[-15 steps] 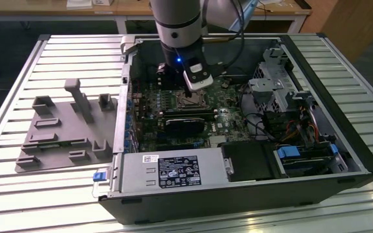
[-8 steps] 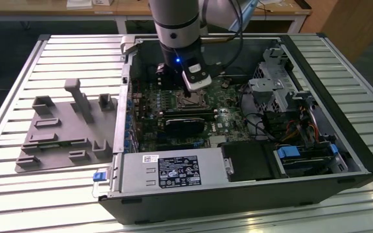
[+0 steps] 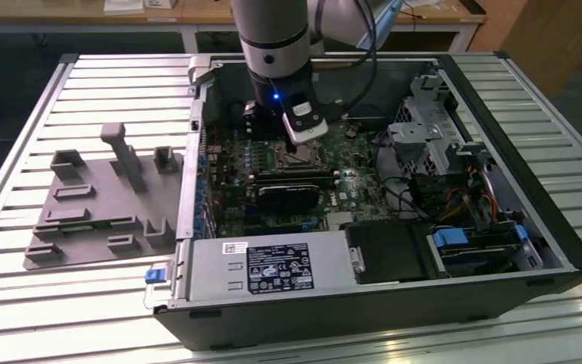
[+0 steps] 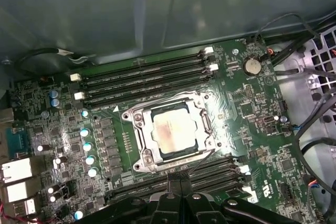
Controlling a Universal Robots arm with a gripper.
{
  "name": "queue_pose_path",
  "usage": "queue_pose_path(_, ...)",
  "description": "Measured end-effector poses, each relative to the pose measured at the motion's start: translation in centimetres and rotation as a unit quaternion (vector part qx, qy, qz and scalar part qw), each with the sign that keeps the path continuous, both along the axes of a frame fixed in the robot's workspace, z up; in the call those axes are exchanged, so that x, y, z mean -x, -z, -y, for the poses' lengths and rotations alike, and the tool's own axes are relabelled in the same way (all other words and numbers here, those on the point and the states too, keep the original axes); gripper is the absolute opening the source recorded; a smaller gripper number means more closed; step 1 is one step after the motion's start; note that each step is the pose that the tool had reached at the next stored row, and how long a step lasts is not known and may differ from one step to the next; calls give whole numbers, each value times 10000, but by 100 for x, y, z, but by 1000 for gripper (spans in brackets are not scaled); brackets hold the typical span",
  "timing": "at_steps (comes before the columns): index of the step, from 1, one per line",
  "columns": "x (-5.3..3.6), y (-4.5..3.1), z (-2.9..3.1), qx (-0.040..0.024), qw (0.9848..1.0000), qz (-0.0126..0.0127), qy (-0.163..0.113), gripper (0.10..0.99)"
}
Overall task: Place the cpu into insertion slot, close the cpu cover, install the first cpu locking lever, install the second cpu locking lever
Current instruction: 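Install the second cpu locking lever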
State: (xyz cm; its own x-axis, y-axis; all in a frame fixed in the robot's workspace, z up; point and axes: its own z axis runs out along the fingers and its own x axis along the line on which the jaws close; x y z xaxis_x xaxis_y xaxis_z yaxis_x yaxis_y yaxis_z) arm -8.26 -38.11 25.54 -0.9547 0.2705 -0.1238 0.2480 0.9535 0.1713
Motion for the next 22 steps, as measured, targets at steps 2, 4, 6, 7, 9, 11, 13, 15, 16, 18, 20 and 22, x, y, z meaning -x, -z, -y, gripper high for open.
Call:
queue_pose_path(2,3,13,-5,0,10000,0,1,102)
queue_pose_path(4,6,27,-9,0,10000,0,0,102)
queue_pose_path(6,11,42,-12,0,10000,0,0,102)
queue_pose_path(7,13,50,-13,0,10000,0,0,102)
queue_pose_path(9,16,65,-14,0,10000,0,0,102)
queue_pose_path(11,19,77,-15,0,10000,0,0,102)
queue_pose_path(13,21,86,-16,0,10000,0,0,102)
queue_pose_path(15,24,96,-17,0,10000,0,0,102)
queue_pose_path(16,24,100,-17,1,10000,0,0,102)
queue_pose_path(18,25,100,-16,2,10000,-1,0,102)
queue_pose_path(20,24,102,-17,0,10000,0,0,102)
queue_pose_path(22,24,102,-17,0,10000,0,0,102)
